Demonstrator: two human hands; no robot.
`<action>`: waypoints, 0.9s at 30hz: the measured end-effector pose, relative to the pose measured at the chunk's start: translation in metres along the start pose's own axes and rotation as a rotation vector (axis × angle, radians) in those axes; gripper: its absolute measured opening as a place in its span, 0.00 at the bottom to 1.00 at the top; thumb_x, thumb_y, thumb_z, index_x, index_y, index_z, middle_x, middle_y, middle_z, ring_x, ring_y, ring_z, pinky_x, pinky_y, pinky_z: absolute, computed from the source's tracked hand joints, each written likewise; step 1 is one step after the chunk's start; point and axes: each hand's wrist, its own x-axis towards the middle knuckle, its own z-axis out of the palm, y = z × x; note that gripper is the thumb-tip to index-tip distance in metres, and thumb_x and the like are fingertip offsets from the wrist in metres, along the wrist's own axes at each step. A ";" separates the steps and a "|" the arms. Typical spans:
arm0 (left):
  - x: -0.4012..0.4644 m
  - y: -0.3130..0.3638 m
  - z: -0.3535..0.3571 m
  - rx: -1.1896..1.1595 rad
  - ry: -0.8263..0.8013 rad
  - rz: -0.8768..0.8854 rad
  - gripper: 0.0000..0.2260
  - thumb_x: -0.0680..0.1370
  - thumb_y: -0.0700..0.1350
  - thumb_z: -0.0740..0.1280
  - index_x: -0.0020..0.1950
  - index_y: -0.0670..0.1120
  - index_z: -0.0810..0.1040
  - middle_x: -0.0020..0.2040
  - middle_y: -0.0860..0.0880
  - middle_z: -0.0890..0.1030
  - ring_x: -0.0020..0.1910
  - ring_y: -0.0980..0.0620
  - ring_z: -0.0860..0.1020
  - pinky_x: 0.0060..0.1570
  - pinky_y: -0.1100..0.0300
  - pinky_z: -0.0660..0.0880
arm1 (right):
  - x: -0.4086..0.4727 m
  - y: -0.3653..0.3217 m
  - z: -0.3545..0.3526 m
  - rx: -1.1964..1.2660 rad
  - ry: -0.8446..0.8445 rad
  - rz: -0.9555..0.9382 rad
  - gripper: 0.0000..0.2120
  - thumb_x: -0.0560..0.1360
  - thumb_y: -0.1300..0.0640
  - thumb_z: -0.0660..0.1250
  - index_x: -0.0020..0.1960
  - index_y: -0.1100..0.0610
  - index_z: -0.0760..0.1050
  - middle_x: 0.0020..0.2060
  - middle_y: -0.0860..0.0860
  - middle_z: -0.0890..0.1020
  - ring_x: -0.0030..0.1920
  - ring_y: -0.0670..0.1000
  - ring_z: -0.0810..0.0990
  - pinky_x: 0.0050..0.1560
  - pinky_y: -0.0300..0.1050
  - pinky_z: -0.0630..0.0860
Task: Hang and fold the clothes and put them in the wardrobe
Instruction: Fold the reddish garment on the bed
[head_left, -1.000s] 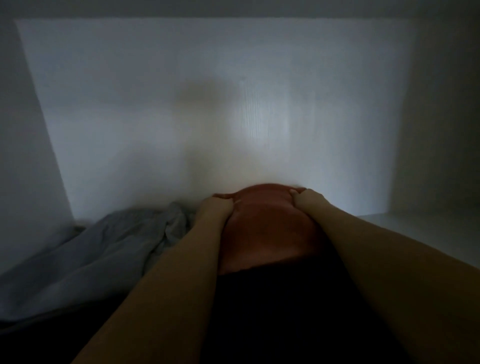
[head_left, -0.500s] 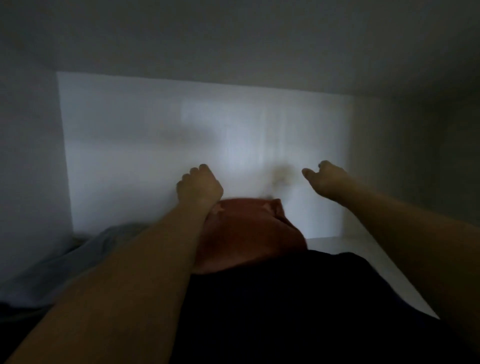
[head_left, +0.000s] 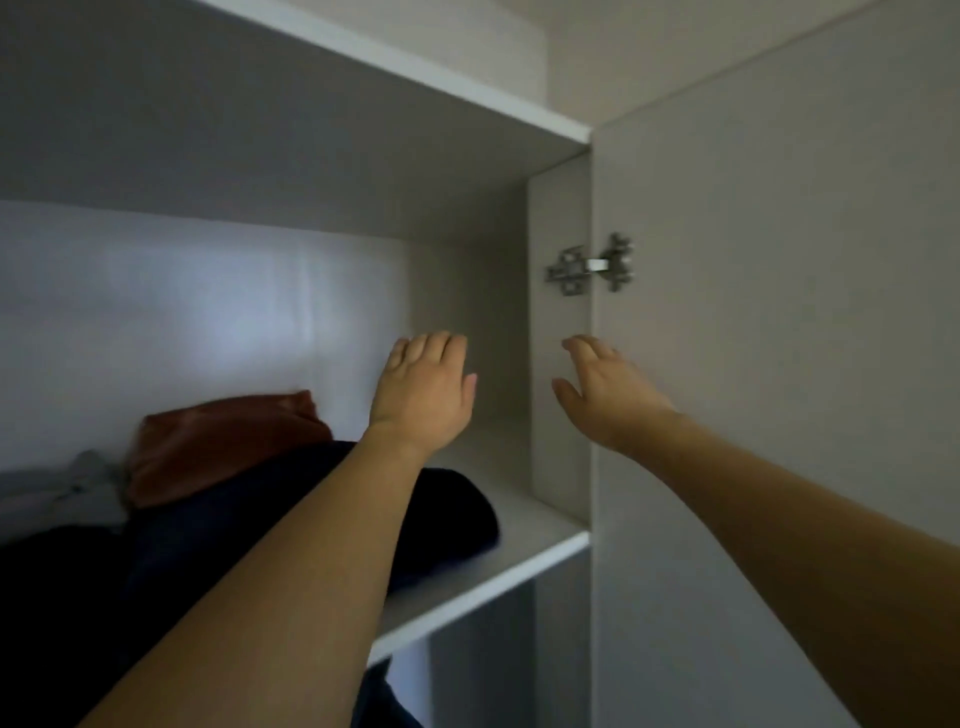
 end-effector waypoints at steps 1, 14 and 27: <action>-0.006 0.022 -0.005 -0.022 0.013 0.014 0.22 0.81 0.51 0.59 0.72 0.42 0.67 0.70 0.43 0.72 0.69 0.42 0.69 0.72 0.47 0.59 | -0.021 0.013 -0.013 -0.015 0.018 0.004 0.28 0.81 0.50 0.57 0.76 0.60 0.57 0.75 0.57 0.61 0.73 0.58 0.62 0.72 0.49 0.59; -0.065 0.296 -0.086 -0.440 0.105 0.366 0.25 0.77 0.46 0.67 0.71 0.37 0.70 0.70 0.39 0.72 0.71 0.38 0.69 0.72 0.42 0.61 | -0.298 0.110 -0.216 -0.430 0.116 0.260 0.28 0.80 0.50 0.59 0.76 0.58 0.58 0.75 0.55 0.63 0.74 0.54 0.61 0.74 0.45 0.54; -0.240 0.647 -0.320 -0.713 0.088 0.685 0.26 0.82 0.52 0.55 0.77 0.41 0.60 0.77 0.43 0.62 0.76 0.43 0.59 0.76 0.45 0.52 | -0.692 0.161 -0.459 -0.619 0.096 0.682 0.30 0.80 0.49 0.60 0.77 0.58 0.55 0.76 0.54 0.61 0.76 0.53 0.59 0.74 0.45 0.54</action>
